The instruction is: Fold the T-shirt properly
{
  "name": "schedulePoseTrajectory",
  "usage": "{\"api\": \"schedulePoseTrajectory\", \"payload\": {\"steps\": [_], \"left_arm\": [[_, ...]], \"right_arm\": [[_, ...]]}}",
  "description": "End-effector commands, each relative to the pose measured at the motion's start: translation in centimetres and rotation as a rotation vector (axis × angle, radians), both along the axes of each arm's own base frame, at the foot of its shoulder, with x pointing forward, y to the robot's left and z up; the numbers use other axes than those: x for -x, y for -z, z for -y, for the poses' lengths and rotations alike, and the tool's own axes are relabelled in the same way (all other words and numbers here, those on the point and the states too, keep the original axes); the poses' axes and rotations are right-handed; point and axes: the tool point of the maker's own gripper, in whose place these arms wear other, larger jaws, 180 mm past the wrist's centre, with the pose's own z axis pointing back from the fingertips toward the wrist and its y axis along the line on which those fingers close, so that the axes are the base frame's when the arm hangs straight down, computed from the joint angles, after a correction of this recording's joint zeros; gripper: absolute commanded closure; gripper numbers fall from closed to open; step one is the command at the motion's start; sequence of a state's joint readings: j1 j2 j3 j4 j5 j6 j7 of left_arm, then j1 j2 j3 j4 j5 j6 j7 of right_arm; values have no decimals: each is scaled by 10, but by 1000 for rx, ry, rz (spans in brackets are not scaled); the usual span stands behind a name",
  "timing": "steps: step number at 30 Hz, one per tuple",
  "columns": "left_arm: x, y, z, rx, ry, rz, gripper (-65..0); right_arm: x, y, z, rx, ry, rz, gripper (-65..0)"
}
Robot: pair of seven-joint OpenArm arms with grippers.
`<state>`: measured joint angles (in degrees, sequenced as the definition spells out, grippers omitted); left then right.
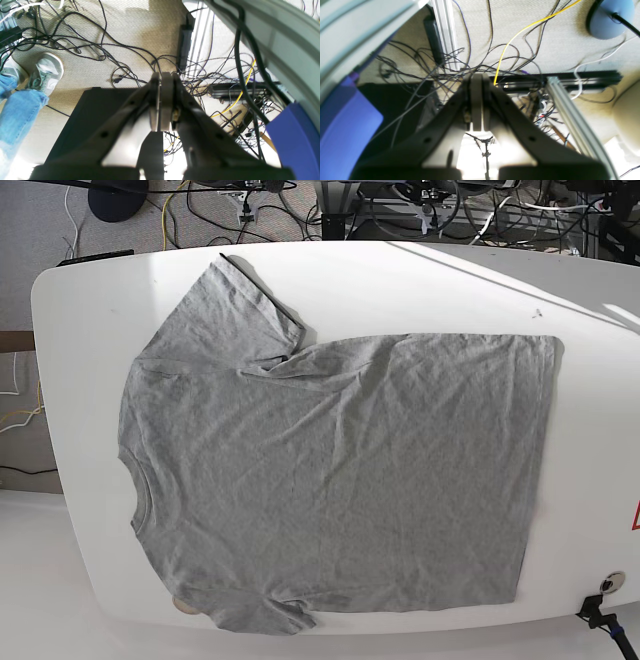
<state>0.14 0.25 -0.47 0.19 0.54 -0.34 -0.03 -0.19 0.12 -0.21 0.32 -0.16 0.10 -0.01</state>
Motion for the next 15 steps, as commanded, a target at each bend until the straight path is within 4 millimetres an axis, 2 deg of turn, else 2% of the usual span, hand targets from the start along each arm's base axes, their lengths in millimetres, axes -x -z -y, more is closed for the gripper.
{"api": "schedulePoseTrajectory", "payload": {"steps": [1,13,15], "left_arm": [[-7,0,0,5,0,23,0],[-3,0,-7,-6,7,22,0],[-3,0,-5,-3,11,22,0]], "right_arm": [[1,0,3,0,-3,11,0],[12,-1,6,6,-6,-2,0],[19,-1,4,5,3,-12,0]]}}
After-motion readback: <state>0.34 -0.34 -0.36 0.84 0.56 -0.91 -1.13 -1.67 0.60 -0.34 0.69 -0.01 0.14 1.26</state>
